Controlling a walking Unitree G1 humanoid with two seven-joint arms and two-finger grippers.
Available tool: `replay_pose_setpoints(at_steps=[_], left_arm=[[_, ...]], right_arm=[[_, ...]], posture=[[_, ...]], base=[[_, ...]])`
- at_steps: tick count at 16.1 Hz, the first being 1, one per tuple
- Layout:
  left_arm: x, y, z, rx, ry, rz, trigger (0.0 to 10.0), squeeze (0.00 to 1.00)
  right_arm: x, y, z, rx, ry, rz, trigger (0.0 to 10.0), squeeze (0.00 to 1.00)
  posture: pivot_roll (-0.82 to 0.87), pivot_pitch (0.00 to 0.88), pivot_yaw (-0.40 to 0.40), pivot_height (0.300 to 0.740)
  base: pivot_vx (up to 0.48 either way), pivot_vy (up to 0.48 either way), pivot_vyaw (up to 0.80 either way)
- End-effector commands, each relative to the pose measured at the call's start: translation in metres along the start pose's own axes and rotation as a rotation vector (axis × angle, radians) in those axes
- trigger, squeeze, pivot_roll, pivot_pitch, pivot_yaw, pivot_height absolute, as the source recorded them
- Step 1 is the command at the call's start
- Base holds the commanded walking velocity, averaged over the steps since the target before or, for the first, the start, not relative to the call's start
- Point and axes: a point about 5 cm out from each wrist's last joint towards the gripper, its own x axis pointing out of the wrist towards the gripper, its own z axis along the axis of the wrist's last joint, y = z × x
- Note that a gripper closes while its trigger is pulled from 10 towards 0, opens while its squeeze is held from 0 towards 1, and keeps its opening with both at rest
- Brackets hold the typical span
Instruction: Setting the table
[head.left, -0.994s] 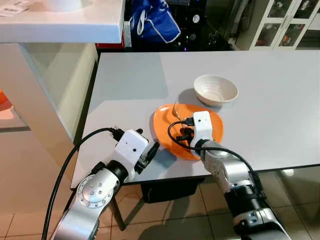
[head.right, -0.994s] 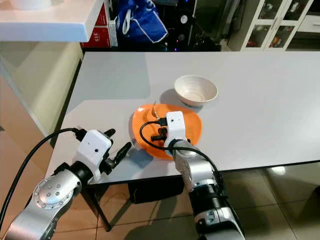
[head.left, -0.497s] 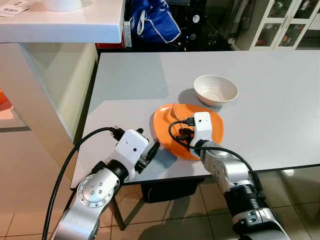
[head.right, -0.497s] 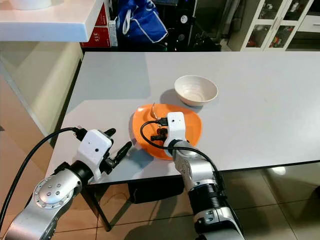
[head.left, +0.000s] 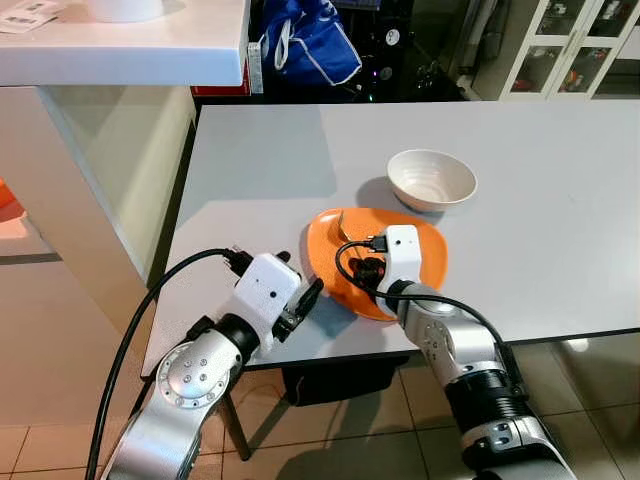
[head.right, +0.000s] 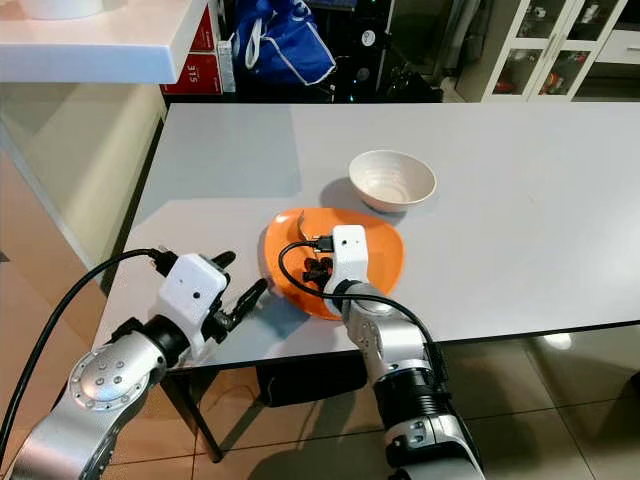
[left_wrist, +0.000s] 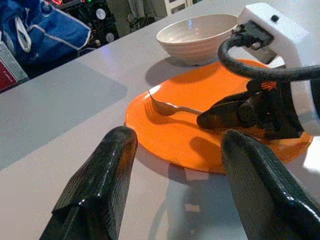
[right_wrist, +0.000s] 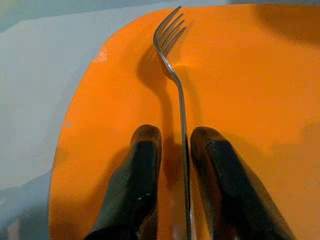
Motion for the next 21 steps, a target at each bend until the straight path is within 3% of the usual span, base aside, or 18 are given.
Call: replay_pose_setpoints(at_steps=[1, 3, 4, 5, 7, 9, 11, 15, 19, 21], left_arm=[[0.002, 0.000, 0.000, 0.006, 0.000, -0.007, 10.0, 0.00], [0.003, 0.001, 0.000, 0.007, -0.004, -0.004, 10.0, 0.00], [0.004, 0.003, 0.001, 0.004, -0.012, 0.007, 10.0, 0.00], [0.005, 0.007, 0.005, -0.015, -0.036, 0.036, 10.0, 0.00], [0.006, 0.012, 0.011, -0.050, -0.078, 0.081, 10.0, 0.00], [0.006, 0.020, 0.019, -0.097, -0.128, 0.181, 10.0, 0.00], [-0.001, 0.021, 0.021, -0.096, -0.150, 0.227, 10.0, 0.00], [-0.011, 0.025, 0.016, -0.107, -0.138, 0.273, 10.0, 0.00], [-0.006, 0.036, 0.030, -0.056, -0.182, 0.282, 10.0, 0.00], [-0.006, 0.048, 0.030, -0.076, -0.182, 0.344, 10.0, 0.00]], right_arm=[[0.000, -0.001, 0.010, 0.017, -0.031, 0.009, 10.0, 1.00], [-0.003, 0.000, 0.019, 0.020, -0.065, 0.022, 10.0, 1.00], [-0.011, -0.001, 0.030, 0.033, -0.101, 0.033, 10.0, 0.91], [-0.027, -0.005, 0.043, 0.066, -0.156, 0.046, 10.0, 0.00], [-0.043, -0.011, 0.056, 0.065, -0.222, 0.043, 10.0, 0.00], [-0.075, -0.020, 0.067, 0.011, -0.331, 0.028, 10.0, 0.00], [-0.106, -0.026, 0.055, -0.054, -0.372, -0.008, 10.0, 0.00], [-0.139, -0.014, 0.033, -0.012, -0.419, -0.043, 10.0, 0.00], [-0.127, 0.000, 0.056, -0.003, -0.504, 0.016, 10.0, 0.00], [-0.119, 0.005, 0.057, -0.008, -0.496, 0.037, 10.0, 0.00]], posture=[[-0.06, 0.000, -0.012, 0.740], [-0.06, 0.000, -0.017, 0.740], [-0.06, 0.000, -0.021, 0.740], [-0.06, 0.000, -0.025, 0.740], [-0.06, 0.000, -0.030, 0.740], [-0.06, 0.000, -0.028, 0.740], [-0.05, 0.000, -0.012, 0.740], [-0.04, 0.000, 0.003, 0.740], [0.01, 0.000, -0.015, 0.740], [0.00, 0.000, 0.006, 0.740]], base=[[0.000, 0.000, 0.00], [0.000, 0.000, 0.00], [0.000, 0.000, 0.00], [0.000, 0.000, 0.00], [0.000, 0.000, 0.00], [0.000, 0.000, 0.00], [0.000, 0.000, 0.00], [0.000, 0.075, 0.00], [0.000, 0.319, 0.00], [0.000, 0.334, 0.00]])
